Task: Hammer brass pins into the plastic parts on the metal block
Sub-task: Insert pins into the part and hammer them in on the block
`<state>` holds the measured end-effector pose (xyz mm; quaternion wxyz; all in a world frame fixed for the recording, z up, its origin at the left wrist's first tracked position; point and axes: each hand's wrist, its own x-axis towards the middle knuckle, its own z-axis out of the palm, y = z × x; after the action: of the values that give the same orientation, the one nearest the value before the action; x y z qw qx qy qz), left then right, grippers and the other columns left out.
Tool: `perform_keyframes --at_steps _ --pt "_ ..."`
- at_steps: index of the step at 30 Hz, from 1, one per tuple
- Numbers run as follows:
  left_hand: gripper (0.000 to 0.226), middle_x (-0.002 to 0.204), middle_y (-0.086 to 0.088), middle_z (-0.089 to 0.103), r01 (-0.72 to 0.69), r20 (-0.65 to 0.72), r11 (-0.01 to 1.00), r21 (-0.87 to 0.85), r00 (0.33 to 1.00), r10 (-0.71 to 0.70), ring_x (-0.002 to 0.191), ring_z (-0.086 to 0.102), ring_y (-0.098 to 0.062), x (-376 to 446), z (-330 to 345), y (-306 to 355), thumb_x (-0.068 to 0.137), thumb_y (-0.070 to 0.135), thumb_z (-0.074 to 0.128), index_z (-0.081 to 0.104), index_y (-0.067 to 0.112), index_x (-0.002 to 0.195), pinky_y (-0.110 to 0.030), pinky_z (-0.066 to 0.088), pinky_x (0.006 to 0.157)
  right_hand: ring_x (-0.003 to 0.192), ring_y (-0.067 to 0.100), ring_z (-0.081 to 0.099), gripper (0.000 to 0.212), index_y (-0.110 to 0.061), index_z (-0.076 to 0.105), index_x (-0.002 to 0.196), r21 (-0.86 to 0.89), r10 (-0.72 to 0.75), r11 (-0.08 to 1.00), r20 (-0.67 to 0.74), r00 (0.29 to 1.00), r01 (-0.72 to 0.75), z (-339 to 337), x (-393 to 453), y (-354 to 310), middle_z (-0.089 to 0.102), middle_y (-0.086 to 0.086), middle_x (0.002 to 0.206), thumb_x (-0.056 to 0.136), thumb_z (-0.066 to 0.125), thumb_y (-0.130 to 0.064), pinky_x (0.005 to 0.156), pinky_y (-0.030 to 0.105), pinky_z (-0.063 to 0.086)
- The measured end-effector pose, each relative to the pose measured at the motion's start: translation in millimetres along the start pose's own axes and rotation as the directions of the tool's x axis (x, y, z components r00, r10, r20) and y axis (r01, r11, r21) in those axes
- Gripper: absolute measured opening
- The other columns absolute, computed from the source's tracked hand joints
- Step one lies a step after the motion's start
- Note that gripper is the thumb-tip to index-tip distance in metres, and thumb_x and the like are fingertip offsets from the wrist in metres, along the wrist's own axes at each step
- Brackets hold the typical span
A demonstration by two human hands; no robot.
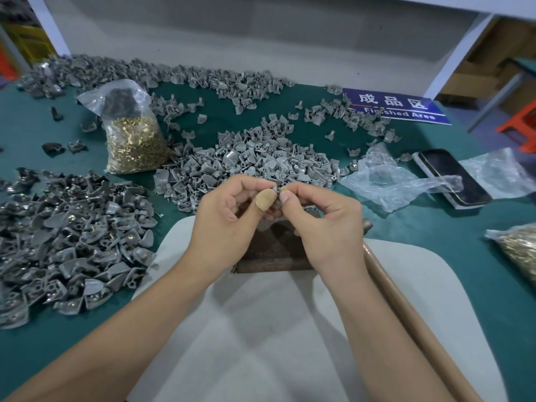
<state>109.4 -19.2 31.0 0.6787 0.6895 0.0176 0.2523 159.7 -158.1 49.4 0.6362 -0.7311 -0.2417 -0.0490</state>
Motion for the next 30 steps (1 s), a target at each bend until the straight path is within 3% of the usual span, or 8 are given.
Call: perform_keyframes --at_steps 6,14,19,21,23,26,28,30 --pt "0.007 0.085 0.007 0.077 -0.003 -0.025 0.999 -0.045 1.0 0.002 0.075 0.072 -0.005 -2 3 4 0.095 0.01 0.068 0.068 0.015 0.099 -0.014 0.053 0.068 0.069 0.002 0.061 0.018 -0.021 0.077 0.082 0.018 -0.023 1.0 -0.066 0.998 0.024 4 -3 -2 0.067 -0.011 0.069 0.09 0.072 -0.006 0.07 0.016 0.048" --pt "0.007 0.085 0.005 0.077 0.01 -0.042 1.0 -0.026 0.999 -0.011 0.073 0.072 -0.006 -2 4 5 0.094 0.016 0.068 0.069 0.016 0.101 -0.016 0.054 0.065 0.067 0.003 0.06 0.017 -0.023 0.076 0.082 -0.014 -0.041 0.999 -0.074 0.996 0.041 4 -3 2 0.066 -0.011 0.068 0.092 0.071 -0.011 0.066 0.02 0.049" --pt "0.009 0.088 0.002 0.077 0.054 0.039 0.996 0.071 0.998 -0.057 0.072 0.071 -0.007 5 0 5 0.094 0.015 0.069 0.068 0.015 0.103 -0.018 0.055 0.064 0.082 0.005 0.071 0.026 -0.038 0.076 0.093 -0.1 -0.073 0.993 -0.064 0.995 0.066 -1 -3 1 0.075 -0.017 0.085 0.094 0.071 -0.013 0.076 0.016 0.053" --pt "0.009 0.09 0.004 0.077 0.062 0.105 0.984 0.166 0.991 -0.08 0.079 0.072 -0.006 7 -5 4 0.096 0.017 0.068 0.068 0.017 0.105 -0.018 0.055 0.071 0.093 0.006 0.073 0.017 -0.033 0.078 0.104 -0.16 -0.039 0.987 -0.066 0.997 0.027 -11 -7 3 0.076 -0.017 0.095 0.097 0.069 -0.021 0.078 0.021 0.056" --pt "0.006 0.093 0.013 0.074 0.013 0.174 0.946 0.323 0.982 -0.073 0.092 0.069 -0.001 7 -9 2 0.095 0.025 0.069 0.068 0.026 0.101 -0.016 0.051 0.084 0.098 0.008 0.071 0.017 -0.032 0.077 0.11 -0.255 -0.01 0.966 -0.187 0.982 -0.039 -31 -17 7 0.076 -0.015 0.101 0.098 0.065 -0.03 0.077 0.028 0.059" --pt "0.003 0.086 0.019 0.066 -0.174 0.301 0.813 0.556 0.954 -0.002 0.097 0.056 0.001 6 -10 3 0.091 0.036 0.069 0.07 0.034 0.093 -0.016 0.042 0.081 0.105 0.018 0.062 0.027 -0.027 0.071 0.122 -0.538 0.023 0.826 -0.264 0.964 -0.167 -69 -36 15 0.066 -0.012 0.103 0.099 0.059 -0.036 0.085 0.044 0.055" --pt "0.007 0.085 0.021 0.062 -0.237 0.346 0.766 0.598 0.938 0.021 0.096 0.049 -0.001 8 -12 4 0.09 0.039 0.068 0.071 0.033 0.091 -0.018 0.039 0.082 0.115 0.027 0.051 0.042 -0.026 0.062 0.133 -0.749 0.203 0.593 -0.214 0.955 -0.294 -87 -51 19 0.057 -0.003 0.11 0.096 0.06 -0.046 0.088 0.04 0.046" --pt "0.01 0.086 0.022 0.06 -0.275 0.393 0.723 0.634 0.919 0.005 0.094 0.044 -0.002 11 -18 6 0.091 0.043 0.067 0.07 0.033 0.092 -0.021 0.039 0.082 0.117 0.032 0.048 0.046 -0.024 0.06 0.135 -0.862 0.329 0.402 -0.18 0.927 -0.31 -96 -64 21 0.056 0.006 0.119 0.095 0.062 -0.047 0.087 0.041 0.041"
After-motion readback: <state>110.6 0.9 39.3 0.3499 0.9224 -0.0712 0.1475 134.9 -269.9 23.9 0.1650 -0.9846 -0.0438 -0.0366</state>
